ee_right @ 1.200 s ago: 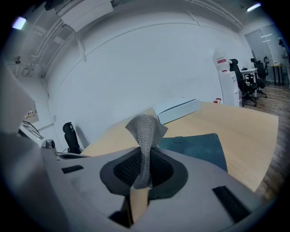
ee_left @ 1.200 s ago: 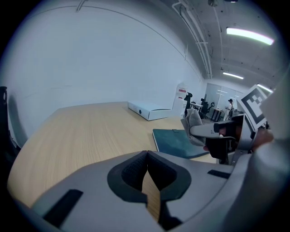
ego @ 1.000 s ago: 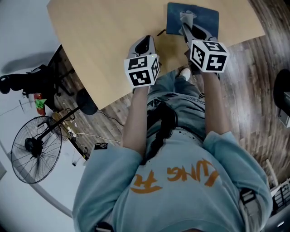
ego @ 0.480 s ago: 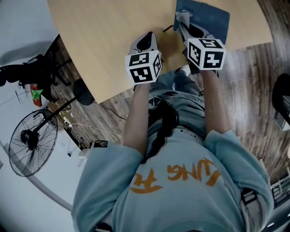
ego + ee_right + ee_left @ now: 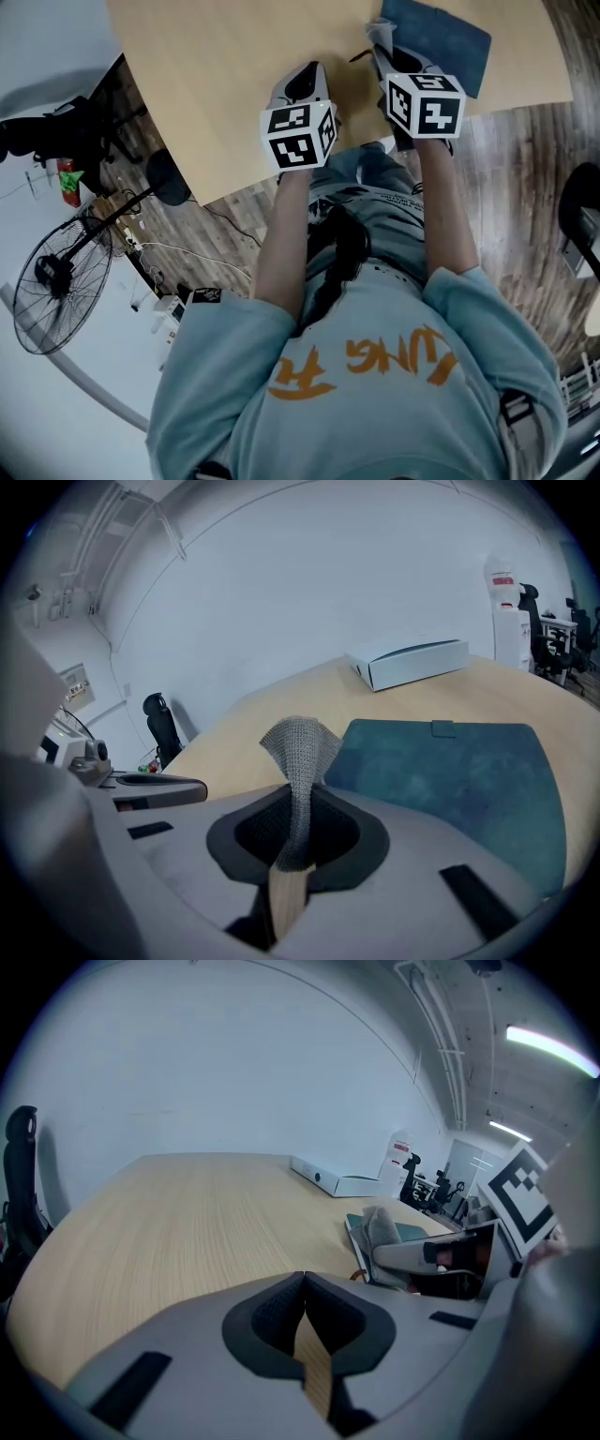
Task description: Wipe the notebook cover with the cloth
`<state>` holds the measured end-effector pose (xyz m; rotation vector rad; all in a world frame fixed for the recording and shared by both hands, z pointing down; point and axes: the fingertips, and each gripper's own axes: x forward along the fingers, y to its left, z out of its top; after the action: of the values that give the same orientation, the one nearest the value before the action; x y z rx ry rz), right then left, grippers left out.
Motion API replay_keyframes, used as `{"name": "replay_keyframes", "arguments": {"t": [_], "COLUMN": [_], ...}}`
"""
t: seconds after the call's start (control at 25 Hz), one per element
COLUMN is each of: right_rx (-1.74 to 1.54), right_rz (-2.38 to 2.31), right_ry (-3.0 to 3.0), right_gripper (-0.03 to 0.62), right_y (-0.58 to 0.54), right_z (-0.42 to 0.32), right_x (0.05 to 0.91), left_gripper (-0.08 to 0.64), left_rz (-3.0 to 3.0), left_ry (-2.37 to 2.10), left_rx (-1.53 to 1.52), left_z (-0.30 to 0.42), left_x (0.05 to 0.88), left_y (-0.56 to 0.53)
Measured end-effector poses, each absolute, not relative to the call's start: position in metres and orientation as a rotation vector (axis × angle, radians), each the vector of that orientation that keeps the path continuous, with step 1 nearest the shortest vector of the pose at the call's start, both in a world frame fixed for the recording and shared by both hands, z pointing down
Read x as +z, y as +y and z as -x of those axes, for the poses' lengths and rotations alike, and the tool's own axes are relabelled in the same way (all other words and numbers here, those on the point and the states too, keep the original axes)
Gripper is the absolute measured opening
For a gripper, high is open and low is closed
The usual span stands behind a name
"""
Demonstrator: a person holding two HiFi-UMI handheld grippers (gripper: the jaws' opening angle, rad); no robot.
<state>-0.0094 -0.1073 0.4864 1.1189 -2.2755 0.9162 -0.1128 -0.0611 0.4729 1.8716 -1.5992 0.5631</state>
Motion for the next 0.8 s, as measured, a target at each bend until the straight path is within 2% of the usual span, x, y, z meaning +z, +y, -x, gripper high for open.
{"name": "replay_keyframes", "arguments": {"t": [0.8], "right_rx": [0.906], "right_rz": [-1.11], "right_ry": [-2.235], "right_gripper": [0.029], "right_y": [-0.104], "right_z": [0.004], "right_x": [0.493], "left_gripper": [0.017], "left_rz": [-1.885], "left_ry": [-1.568], "left_rx": [0.581], "left_z": [0.104], "left_x": [0.477], "left_y": [-0.061]}}
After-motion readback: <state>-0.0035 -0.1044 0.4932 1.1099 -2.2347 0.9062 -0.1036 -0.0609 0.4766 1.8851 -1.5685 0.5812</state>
